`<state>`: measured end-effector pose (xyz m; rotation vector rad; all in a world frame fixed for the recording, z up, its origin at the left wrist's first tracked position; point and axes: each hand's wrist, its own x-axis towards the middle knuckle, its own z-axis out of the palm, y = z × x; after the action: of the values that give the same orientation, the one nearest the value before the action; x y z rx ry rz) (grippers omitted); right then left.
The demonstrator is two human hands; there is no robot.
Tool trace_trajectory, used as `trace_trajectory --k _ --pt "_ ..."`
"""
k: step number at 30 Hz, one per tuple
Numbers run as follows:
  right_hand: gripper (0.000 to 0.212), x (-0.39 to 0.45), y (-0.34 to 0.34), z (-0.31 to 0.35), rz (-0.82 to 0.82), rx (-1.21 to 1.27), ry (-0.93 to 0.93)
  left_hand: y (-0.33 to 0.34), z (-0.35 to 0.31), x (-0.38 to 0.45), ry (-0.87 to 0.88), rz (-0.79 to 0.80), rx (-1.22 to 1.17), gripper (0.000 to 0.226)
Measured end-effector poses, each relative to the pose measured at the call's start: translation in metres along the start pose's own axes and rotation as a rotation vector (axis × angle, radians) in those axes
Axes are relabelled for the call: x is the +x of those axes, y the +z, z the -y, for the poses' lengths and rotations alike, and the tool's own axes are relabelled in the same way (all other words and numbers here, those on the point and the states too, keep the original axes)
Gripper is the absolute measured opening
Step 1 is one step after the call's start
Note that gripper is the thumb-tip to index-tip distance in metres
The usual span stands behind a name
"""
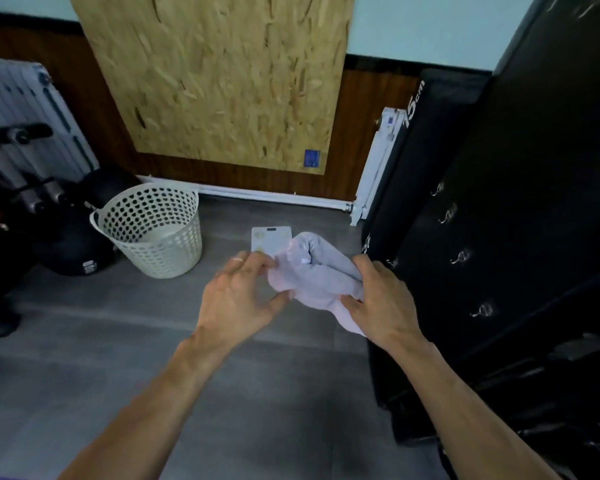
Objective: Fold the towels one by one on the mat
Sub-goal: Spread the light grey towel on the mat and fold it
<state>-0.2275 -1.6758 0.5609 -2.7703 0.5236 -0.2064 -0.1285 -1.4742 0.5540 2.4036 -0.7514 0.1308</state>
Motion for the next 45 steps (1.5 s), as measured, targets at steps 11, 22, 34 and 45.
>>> trace_trajectory --k 11,22,34,45 --pt "0.043 0.18 0.001 -0.111 0.226 0.263 0.04 0.096 -0.048 0.228 0.24 0.449 -0.052 0.037" --pt "0.018 0.316 0.025 -0.201 0.06 0.793 0.289 0.203 -0.07 0.419 0.292 0.775 -0.355 0.038" --pt "0.022 0.394 0.056 -0.239 -0.47 1.028 0.788 0.327 -0.102 0.582 0.527 1.404 -0.455 0.028" --pt "0.005 0.401 0.085 -0.265 -1.029 1.061 1.202 0.402 -0.18 0.61 0.799 1.523 -0.085 0.011"
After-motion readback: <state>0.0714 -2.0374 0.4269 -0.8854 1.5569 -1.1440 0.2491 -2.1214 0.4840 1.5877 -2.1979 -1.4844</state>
